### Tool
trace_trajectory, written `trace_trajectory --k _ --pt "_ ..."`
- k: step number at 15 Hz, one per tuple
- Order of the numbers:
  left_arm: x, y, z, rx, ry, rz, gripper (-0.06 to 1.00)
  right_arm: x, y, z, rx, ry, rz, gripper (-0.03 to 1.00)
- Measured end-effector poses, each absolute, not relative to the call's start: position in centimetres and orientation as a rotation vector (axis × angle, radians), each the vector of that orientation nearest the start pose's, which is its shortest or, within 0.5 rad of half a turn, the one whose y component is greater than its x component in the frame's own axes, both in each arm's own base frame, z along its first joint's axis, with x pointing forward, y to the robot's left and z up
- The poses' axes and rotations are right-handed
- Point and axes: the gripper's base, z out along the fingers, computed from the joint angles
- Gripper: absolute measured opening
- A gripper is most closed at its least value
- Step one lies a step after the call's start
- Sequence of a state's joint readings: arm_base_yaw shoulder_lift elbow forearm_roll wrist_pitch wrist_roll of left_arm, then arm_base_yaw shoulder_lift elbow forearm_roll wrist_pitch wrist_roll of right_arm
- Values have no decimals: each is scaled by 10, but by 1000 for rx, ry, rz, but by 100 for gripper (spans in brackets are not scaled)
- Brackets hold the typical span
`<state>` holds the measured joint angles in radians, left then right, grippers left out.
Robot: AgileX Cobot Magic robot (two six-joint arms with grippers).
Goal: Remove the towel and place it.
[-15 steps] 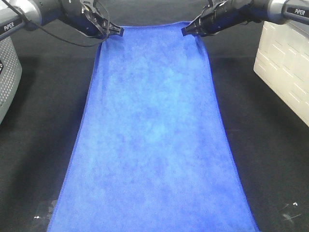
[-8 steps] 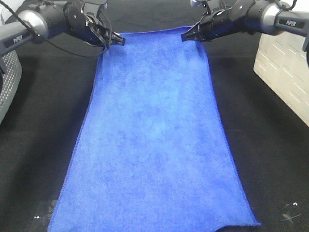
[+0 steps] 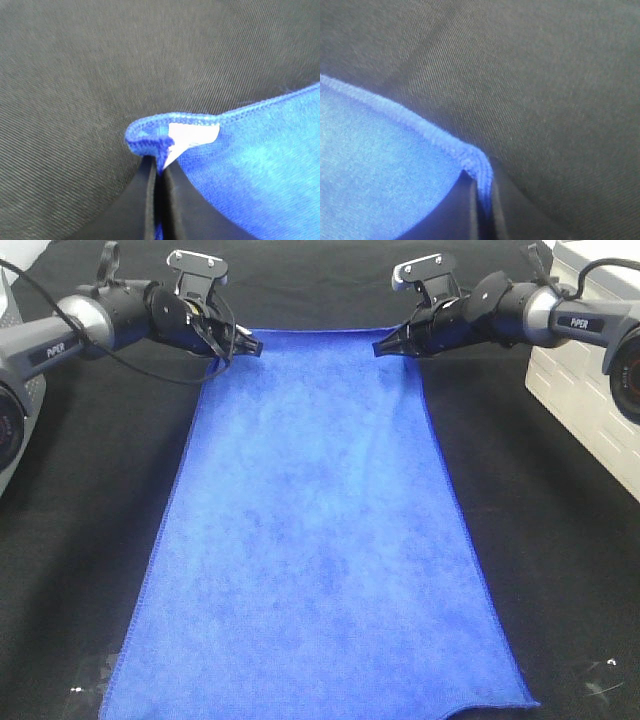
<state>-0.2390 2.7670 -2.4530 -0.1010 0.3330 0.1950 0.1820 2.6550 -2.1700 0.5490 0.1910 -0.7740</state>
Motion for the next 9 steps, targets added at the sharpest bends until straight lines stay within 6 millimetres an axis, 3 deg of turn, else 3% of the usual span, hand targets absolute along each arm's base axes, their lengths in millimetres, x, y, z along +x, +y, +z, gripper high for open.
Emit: trace_trajectory --k 3,9 --pt "587 -145 98 390 2083 -98 0 572 114 79 -496 2093 72 0" --pt "587 -145 96 393 2071 -91 2 572 114 79 -491 2093 74 2"
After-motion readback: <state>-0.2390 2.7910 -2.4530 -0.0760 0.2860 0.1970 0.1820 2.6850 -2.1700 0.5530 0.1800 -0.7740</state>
